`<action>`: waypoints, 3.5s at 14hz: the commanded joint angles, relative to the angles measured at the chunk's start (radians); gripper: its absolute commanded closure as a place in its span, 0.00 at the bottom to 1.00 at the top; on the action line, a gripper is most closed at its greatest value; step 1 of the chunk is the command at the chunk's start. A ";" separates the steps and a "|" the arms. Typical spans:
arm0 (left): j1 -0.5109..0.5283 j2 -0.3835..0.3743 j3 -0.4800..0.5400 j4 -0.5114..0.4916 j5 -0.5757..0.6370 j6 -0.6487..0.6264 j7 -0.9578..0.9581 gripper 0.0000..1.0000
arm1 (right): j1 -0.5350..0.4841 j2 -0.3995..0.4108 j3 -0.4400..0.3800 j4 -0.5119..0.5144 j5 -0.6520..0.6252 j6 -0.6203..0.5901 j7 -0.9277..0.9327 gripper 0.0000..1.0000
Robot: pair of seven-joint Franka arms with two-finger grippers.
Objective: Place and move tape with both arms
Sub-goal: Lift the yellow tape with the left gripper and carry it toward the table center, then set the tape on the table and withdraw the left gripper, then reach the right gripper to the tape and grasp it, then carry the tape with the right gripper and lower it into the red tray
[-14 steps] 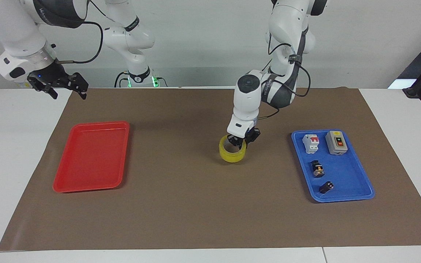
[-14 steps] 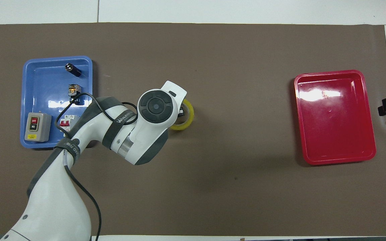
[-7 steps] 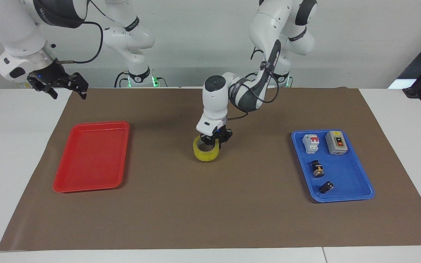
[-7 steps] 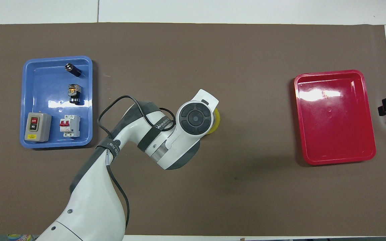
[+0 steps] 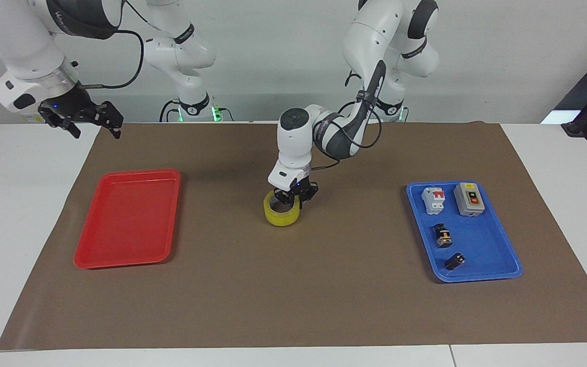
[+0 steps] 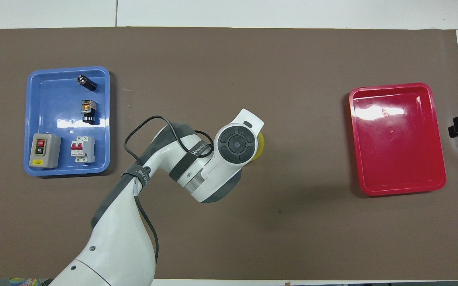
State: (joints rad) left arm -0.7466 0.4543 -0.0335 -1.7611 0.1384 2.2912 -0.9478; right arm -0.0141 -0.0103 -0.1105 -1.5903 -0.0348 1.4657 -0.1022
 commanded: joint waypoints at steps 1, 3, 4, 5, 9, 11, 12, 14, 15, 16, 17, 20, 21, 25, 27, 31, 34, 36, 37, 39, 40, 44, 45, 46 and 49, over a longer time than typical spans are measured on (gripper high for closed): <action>0.000 -0.031 0.010 -0.005 0.013 -0.005 -0.017 0.45 | -0.003 -0.013 0.003 -0.014 0.013 0.010 -0.016 0.00; 0.009 -0.084 0.012 -0.034 0.013 -0.039 -0.016 0.36 | -0.003 -0.013 0.005 -0.013 0.013 0.011 -0.014 0.00; 0.039 -0.135 0.012 -0.064 0.013 -0.062 -0.006 0.23 | -0.001 -0.013 0.005 -0.013 0.013 0.011 -0.013 0.00; 0.067 -0.196 0.012 -0.101 0.013 -0.082 0.004 0.12 | -0.001 -0.013 0.008 -0.014 0.013 0.011 -0.013 0.00; 0.246 -0.353 0.009 -0.140 -0.020 -0.223 0.203 0.00 | 0.003 -0.020 0.029 -0.014 0.054 0.013 -0.043 0.00; 0.352 -0.394 0.010 -0.141 -0.098 -0.258 0.361 0.00 | 0.066 -0.014 0.067 -0.031 0.081 0.114 -0.004 0.00; 0.392 -0.413 0.010 -0.140 -0.099 -0.309 0.436 0.00 | 0.127 0.005 0.068 -0.027 0.079 0.136 0.069 0.00; 0.481 -0.463 0.012 -0.135 -0.100 -0.390 0.544 0.00 | 0.274 0.102 0.068 0.015 0.078 0.217 0.269 0.00; 0.524 -0.485 0.014 -0.130 -0.100 -0.421 0.582 0.00 | 0.326 0.160 0.068 0.027 0.075 0.272 0.310 0.00; 0.562 -0.499 0.018 -0.124 -0.100 -0.441 0.634 0.00 | 0.366 0.205 0.068 0.015 0.075 0.345 0.338 0.00; 0.599 -0.502 0.021 -0.111 -0.103 -0.456 0.694 0.00 | 0.403 0.232 0.068 -0.015 0.076 0.429 0.384 0.00; 0.706 -0.490 0.023 -0.013 -0.161 -0.527 0.851 0.00 | 0.491 0.272 0.068 -0.158 0.076 0.632 0.467 0.00; 0.733 -0.480 0.023 0.045 -0.161 -0.580 0.898 0.00 | 0.509 0.306 0.068 -0.163 0.078 0.656 0.472 0.00; 0.770 -0.404 0.023 0.224 -0.161 -0.723 0.934 0.00 | 0.542 0.378 0.069 -0.203 0.076 0.728 0.521 0.00; 0.770 -0.420 0.023 0.192 -0.158 -0.728 0.926 0.00 | 0.540 0.371 0.068 -0.244 0.076 0.740 0.519 0.00; 0.757 -0.437 0.021 0.157 -0.157 -0.716 0.925 0.00 | 0.540 0.351 0.069 -0.321 0.079 0.778 0.523 0.16; 0.754 -0.439 0.017 0.157 -0.157 -0.717 0.928 0.00 | 0.545 0.342 0.069 -0.342 0.079 0.780 0.524 0.26; 0.768 -0.443 0.017 0.144 -0.160 -0.711 0.923 0.00 | 0.552 0.340 0.069 -0.344 0.079 0.780 0.526 0.48; 0.767 -0.453 0.017 0.143 -0.161 -0.710 0.920 0.00 | 0.551 0.342 0.071 -0.344 0.081 0.780 0.524 0.68; 0.756 -0.459 0.018 0.144 -0.160 -0.691 0.917 0.00 | 0.556 0.342 0.071 -0.336 0.087 0.771 0.526 0.96; 0.756 -0.459 0.017 0.146 -0.160 -0.678 0.922 0.00 | 0.556 0.342 0.071 -0.327 0.087 0.763 0.526 1.00; 0.744 -0.459 0.009 0.143 -0.160 -0.642 0.902 0.00 | 0.522 0.342 0.060 -0.165 0.056 0.524 0.498 1.00; 0.734 -0.459 0.009 0.143 -0.160 -0.644 0.880 0.00 | 0.470 0.308 0.058 -0.158 0.027 0.486 0.448 1.00; 0.731 -0.459 0.010 0.143 -0.160 -0.647 0.877 0.00 | 0.409 0.274 0.060 -0.166 0.023 0.464 0.373 1.00; 0.731 -0.459 0.010 0.143 -0.160 -0.647 0.891 0.00 | 0.176 0.210 0.060 -0.171 0.024 0.374 0.027 1.00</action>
State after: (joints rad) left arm -0.0084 0.0104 -0.0292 -1.6015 -0.0023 1.6285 -0.0492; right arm 0.3040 0.2495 -0.0659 -1.7427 -0.0097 1.8871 0.1184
